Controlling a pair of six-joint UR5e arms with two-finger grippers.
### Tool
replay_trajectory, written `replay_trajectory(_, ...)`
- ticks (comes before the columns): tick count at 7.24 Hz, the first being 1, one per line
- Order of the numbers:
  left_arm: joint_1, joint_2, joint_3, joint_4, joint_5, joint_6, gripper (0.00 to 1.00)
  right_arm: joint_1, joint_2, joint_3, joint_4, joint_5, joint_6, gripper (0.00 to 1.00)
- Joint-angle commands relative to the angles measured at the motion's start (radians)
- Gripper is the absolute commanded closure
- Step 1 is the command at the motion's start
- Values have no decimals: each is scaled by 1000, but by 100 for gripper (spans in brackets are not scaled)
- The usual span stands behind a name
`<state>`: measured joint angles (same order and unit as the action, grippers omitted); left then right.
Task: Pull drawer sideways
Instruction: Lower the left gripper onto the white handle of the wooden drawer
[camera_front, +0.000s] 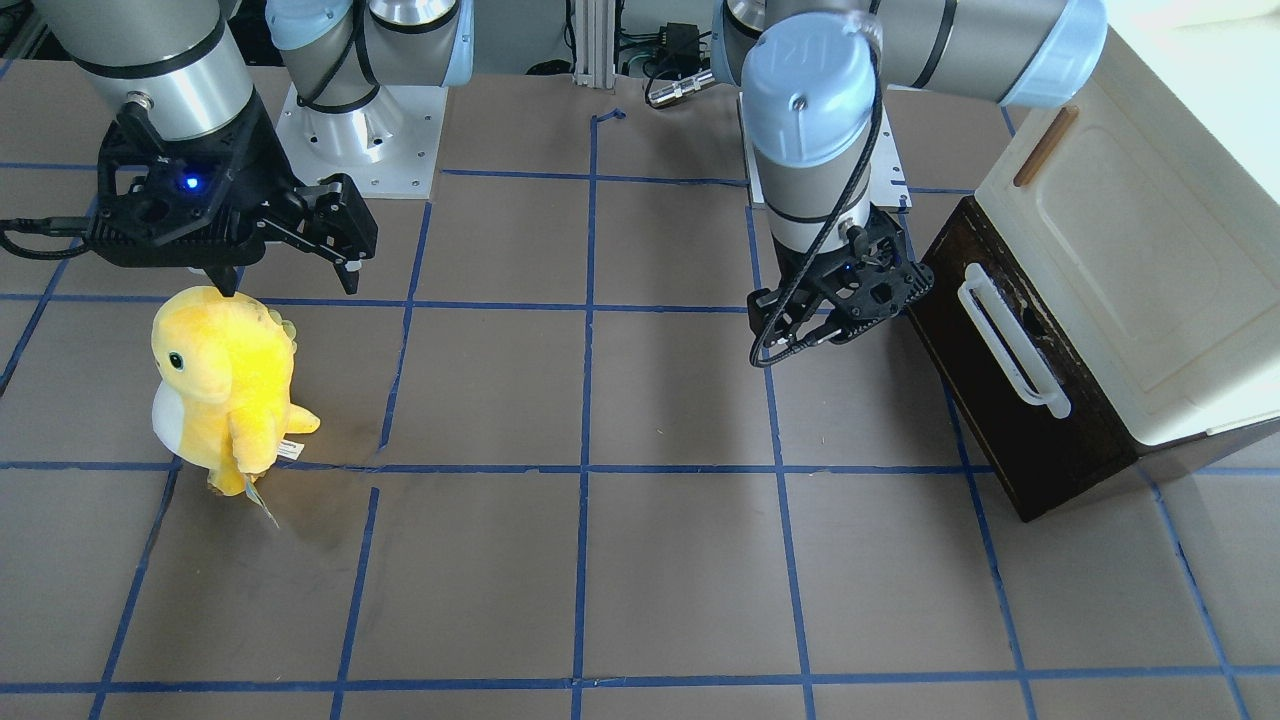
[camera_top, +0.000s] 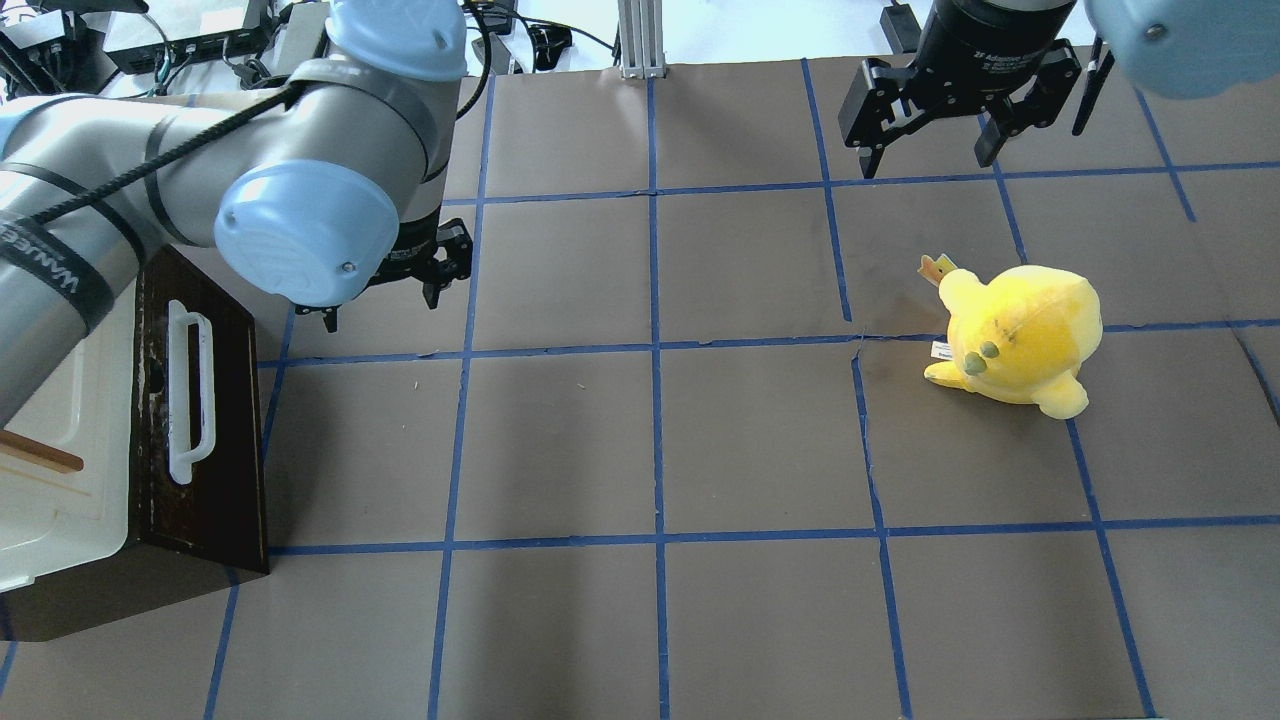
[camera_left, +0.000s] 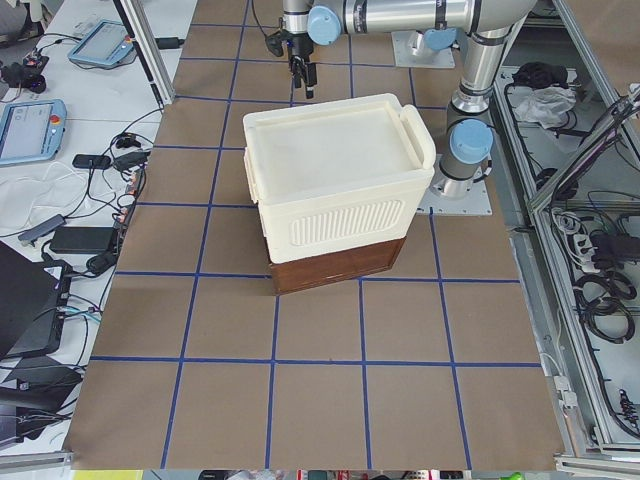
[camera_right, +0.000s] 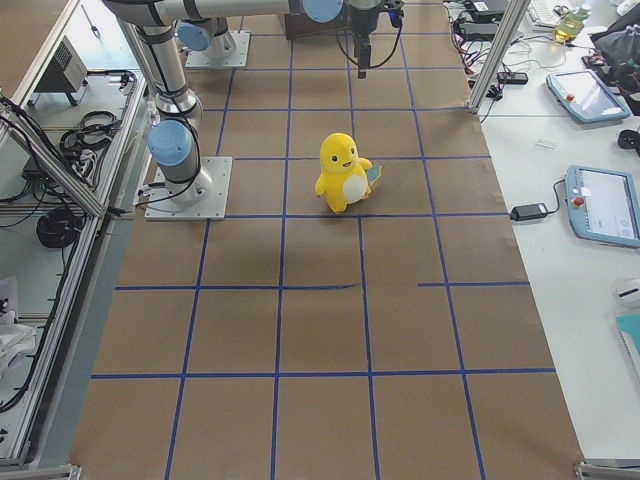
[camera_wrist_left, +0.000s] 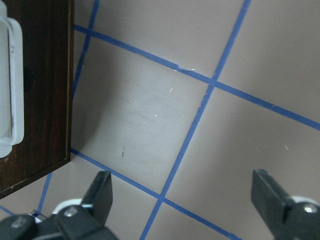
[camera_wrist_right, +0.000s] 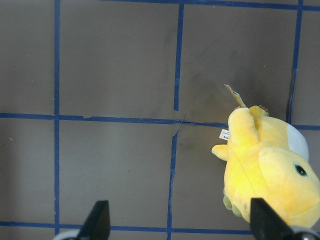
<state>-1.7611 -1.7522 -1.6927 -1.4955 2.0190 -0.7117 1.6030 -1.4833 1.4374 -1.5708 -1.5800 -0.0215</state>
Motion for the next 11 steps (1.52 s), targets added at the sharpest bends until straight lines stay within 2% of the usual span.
replay_trajectory(1, -3, -74, -85, -5, 254, -22, 0, 0, 0, 0, 0, 0, 0, 0)
replay_trajectory(4, 15, -153, -107, -12, 452, -11, 0, 0, 0, 0, 0, 0, 0, 0)
replay_trajectory(6, 31, -168, -162, -20, 529, -15, 0, 0, 0, 0, 0, 0, -1, 0)
replay_trajectory(7, 85, -167, -194, -20, 558, -14, 0, 0, 0, 0, 0, 0, 0, 0)
replay_trajectory(8, 116, -168, -202, -22, 561, -11, 0, 0, 0, 0, 0, 0, 0, 0)
replay_trajectory(10, 115, -188, -197, -22, 647, -8, 0, 0, 0, 0, 0, 0, 0, 0)
replay_trajectory(11, 112, -197, -200, -23, 661, -5, 0, 0, 0, 0, 0, 0, 0, 0)
